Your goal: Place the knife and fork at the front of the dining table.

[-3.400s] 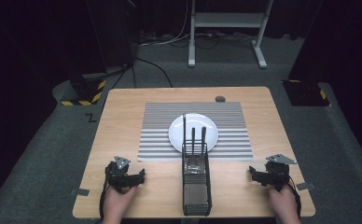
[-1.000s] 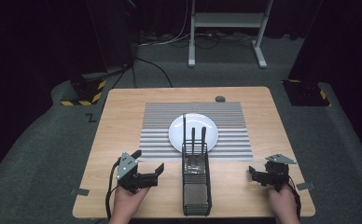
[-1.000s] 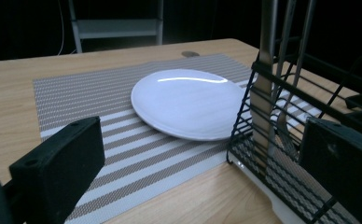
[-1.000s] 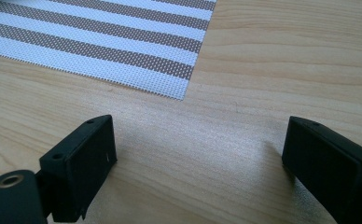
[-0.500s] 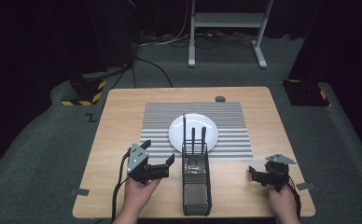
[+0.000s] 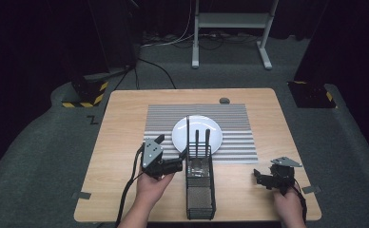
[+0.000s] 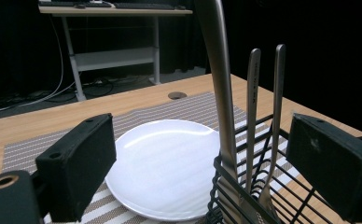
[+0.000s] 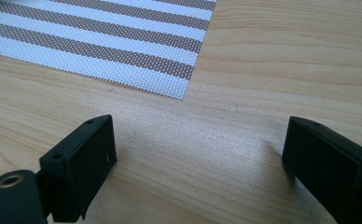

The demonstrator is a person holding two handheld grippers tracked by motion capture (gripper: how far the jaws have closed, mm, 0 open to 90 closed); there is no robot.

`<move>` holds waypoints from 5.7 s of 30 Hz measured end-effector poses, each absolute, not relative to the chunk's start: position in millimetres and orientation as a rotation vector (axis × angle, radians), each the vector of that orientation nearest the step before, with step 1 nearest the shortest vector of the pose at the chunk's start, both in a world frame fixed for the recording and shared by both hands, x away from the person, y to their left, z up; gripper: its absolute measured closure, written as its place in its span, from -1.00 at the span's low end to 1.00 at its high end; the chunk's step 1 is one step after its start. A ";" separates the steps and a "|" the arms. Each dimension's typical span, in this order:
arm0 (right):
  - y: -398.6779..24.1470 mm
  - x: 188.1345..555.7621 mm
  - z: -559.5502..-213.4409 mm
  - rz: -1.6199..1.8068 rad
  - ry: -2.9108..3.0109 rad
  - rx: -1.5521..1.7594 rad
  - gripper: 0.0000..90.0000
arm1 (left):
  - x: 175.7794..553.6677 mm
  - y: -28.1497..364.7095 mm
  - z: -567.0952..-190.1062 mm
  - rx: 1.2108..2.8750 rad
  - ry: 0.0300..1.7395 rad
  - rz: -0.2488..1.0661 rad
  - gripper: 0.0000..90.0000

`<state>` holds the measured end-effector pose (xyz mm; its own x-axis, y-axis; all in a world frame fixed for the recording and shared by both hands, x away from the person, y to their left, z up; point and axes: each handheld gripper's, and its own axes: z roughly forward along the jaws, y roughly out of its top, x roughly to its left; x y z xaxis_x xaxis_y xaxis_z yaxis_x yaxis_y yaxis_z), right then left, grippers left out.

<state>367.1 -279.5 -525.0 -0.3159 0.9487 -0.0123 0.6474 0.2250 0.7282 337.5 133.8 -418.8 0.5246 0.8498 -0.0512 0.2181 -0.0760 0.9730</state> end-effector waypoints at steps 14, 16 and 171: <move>-279.3 367.0 -525.0 0.873 2.045 1.469 -0.79 | 355.1 109.4 -417.1 1.626 0.944 0.688 -0.25; -279.3 367.0 -525.0 0.873 2.045 1.469 -0.79 | 356.7 107.6 -417.7 1.632 0.945 0.688 -0.11; -279.4 367.1 -525.0 0.876 2.051 1.464 -0.79 | 341.1 185.4 -390.9 1.357 0.950 0.808 0.81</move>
